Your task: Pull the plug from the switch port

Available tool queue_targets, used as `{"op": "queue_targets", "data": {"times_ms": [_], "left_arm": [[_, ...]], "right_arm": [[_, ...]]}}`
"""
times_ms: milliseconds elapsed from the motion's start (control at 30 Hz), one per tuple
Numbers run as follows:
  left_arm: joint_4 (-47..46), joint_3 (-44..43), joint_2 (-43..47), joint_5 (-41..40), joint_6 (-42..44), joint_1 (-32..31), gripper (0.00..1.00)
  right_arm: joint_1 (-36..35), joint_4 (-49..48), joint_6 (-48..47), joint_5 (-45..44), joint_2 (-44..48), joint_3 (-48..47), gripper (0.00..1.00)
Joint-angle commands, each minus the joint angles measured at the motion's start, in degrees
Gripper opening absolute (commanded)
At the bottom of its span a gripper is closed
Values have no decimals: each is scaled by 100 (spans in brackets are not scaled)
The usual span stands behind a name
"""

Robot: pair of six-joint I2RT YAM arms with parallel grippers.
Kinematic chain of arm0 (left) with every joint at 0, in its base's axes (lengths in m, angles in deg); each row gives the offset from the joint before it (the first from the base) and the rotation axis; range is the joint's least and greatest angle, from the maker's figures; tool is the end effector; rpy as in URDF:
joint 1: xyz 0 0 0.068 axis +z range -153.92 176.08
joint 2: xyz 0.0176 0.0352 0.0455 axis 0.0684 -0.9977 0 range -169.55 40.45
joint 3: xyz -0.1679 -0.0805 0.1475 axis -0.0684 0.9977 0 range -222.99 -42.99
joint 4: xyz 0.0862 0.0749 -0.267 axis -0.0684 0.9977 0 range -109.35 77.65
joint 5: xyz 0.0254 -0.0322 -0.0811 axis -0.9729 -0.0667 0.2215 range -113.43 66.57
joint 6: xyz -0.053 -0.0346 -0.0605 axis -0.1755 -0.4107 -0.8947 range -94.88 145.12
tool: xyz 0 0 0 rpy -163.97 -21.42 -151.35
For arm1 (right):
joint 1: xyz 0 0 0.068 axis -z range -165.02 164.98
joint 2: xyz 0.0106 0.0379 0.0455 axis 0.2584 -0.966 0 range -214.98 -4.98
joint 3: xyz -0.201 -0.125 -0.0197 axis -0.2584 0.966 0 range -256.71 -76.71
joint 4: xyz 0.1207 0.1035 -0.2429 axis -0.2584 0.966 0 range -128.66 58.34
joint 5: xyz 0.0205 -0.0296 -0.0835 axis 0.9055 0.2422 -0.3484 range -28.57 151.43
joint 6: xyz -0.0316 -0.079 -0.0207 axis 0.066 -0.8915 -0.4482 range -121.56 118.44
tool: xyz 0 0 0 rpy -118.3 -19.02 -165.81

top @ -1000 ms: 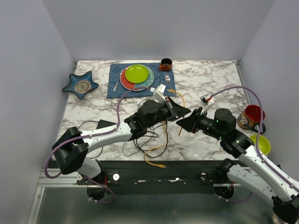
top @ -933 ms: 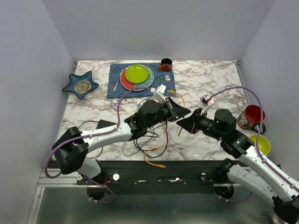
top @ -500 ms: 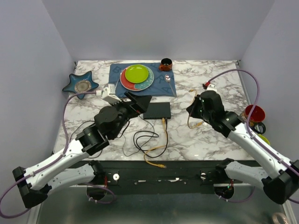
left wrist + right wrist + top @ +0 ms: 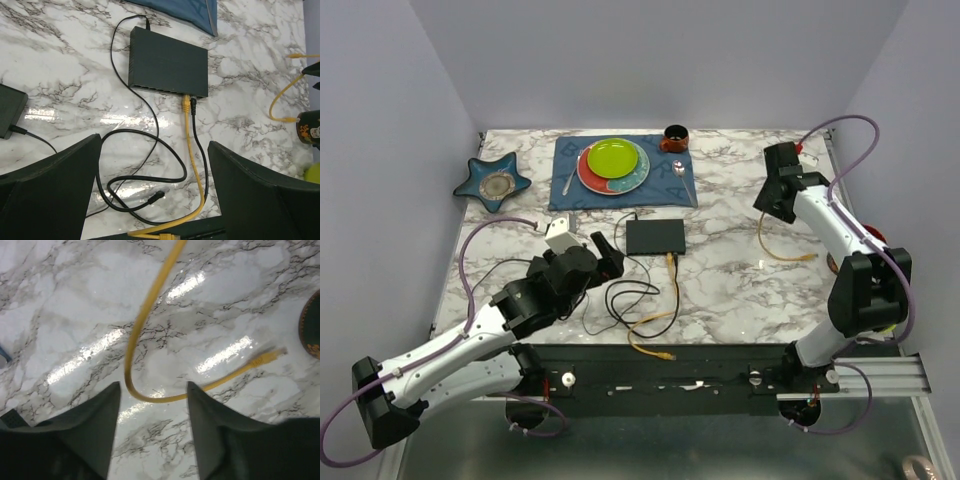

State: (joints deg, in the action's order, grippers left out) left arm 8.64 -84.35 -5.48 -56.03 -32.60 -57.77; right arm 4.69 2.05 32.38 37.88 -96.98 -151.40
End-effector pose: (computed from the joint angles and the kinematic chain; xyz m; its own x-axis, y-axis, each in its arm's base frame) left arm 0.1865 -0.1843 0.2397 -0.5184 -0.4979 -0.6953 -0.0482 0.8287 -0.5576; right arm 0.3852 0.0384 0.1928 -0.6675 0.3990 -0.6287 0.5029 0.8642 0.0144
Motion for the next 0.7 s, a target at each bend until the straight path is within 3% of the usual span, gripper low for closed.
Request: {"op": "queue_targets", "data": {"times_ms": [0,33,67,200,300,333,367,400,433,467,500,533,600,667], "left_arm": [[313,171,146,-484,-310,5,99],[226,242,172,-475,-380,14,99],[-80,321,172,-406,-311,58,99],[-601,165,-213,393,312,251,99],[-952,-3,-679,570,620,418,99],[-1031,-38,-811,692,656,497,99],[-1171,-73,-1099,789,673,576,97],[-1208,-204,-1276,895,682,777,88],[-1260,-266,-1443,1192,700,866,80],[-1435,-310,-1784,1377,717,963,73],[-1532,-424,-1953,1605,779,1068,54],[-1655,-495,-2129,1764,805,1191,48],[-1893,-757,-2647,2143,858,1288,41],[-2042,-978,-3155,2449,998,1429,41]], "right_arm": [[79,-754,-517,1137,690,472,73],[18,-1175,-606,2343,884,882,83],[-61,-1492,-572,2799,1191,1008,85],[-737,-2155,-555,3366,1387,1230,87],[-1080,-2277,-450,3611,1186,1360,72],[-1133,-2339,-379,3725,1142,1440,55],[-1160,-2418,-300,3752,1115,1562,44],[-1169,-2619,-152,3744,1071,1798,35],[-1169,-2725,-98,3735,1062,1940,20],[-1169,-2831,-54,3744,1036,2054,15],[-1169,-2988,25,3726,1001,2151,13],[-1169,-3068,60,3796,913,2318,13],[-1160,-3322,148,3928,851,2459,14],[-1160,-3621,254,4251,860,2792,21]]}}
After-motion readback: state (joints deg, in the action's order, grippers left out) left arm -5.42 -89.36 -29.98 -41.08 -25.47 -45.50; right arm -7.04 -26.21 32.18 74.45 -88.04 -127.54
